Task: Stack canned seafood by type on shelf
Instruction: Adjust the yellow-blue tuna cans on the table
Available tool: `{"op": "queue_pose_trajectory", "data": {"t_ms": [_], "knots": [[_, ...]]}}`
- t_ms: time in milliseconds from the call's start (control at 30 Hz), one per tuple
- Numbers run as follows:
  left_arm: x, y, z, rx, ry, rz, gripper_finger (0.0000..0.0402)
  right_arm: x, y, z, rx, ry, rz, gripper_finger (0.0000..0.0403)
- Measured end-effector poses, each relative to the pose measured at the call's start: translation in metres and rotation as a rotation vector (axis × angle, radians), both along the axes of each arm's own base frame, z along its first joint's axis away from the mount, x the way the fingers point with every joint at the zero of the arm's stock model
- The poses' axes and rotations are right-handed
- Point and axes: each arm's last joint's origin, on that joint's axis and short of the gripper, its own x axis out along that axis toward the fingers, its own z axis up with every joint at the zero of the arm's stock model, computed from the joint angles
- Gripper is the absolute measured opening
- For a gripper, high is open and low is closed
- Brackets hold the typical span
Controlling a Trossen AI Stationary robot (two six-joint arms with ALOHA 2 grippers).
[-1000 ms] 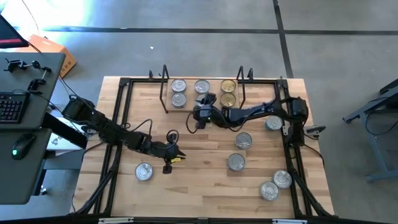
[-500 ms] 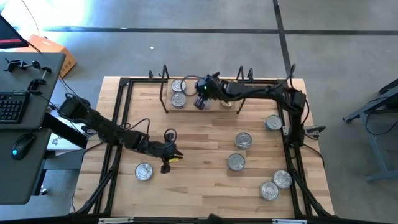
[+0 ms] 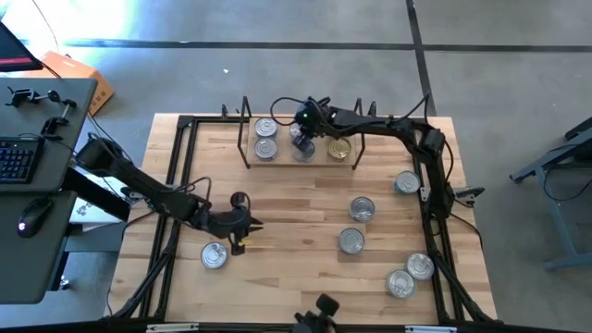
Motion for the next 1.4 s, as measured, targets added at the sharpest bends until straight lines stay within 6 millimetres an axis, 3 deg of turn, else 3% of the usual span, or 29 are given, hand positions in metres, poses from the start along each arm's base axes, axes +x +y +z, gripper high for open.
{"op": "queue_pose_trajectory", "data": {"t_ms": [433, 600, 700, 800, 933, 1000, 1167, 1400], "knots": [[0.0, 0.0, 0.001, 0.005, -0.01, 0.011, 0.0047, -0.01, -0.007, -0.002, -0.074, 0.096, -0.138, 0.0], [0.001, 0.0, 0.001, 0.005, -0.011, 0.013, 0.0047, -0.008, 0.001, 0.013, -0.105, 0.06, -0.129, 0.0], [0.0, 0.0, 0.0, 0.007, -0.009, 0.013, 0.0047, -0.001, 0.019, 0.026, -0.092, 0.016, -0.04, 0.0], [-0.003, -0.001, -0.001, -0.001, 0.008, 0.028, 0.0046, 0.012, 0.051, 0.026, -0.014, -0.001, 0.142, 0.0], [-0.015, -0.006, -0.001, 0.019, 0.022, 0.105, 0.0046, 0.021, 0.098, 0.011, 0.037, 0.041, 0.299, 0.0], [-0.023, -0.007, 0.001, 0.05, 0.013, 0.164, 0.0046, 0.018, 0.107, 0.0, 0.049, 0.074, 0.277, 0.0], [-0.038, -0.007, 0.013, 0.103, -0.087, 0.282, 0.0046, 0.012, 0.1, -0.009, -0.001, 0.102, 0.137, 0.0], [-0.051, -0.003, 0.038, 0.153, -0.24, 0.324, 0.0046, 0.016, 0.087, 0.001, 0.072, -0.006, 0.193, 0.0]]}}
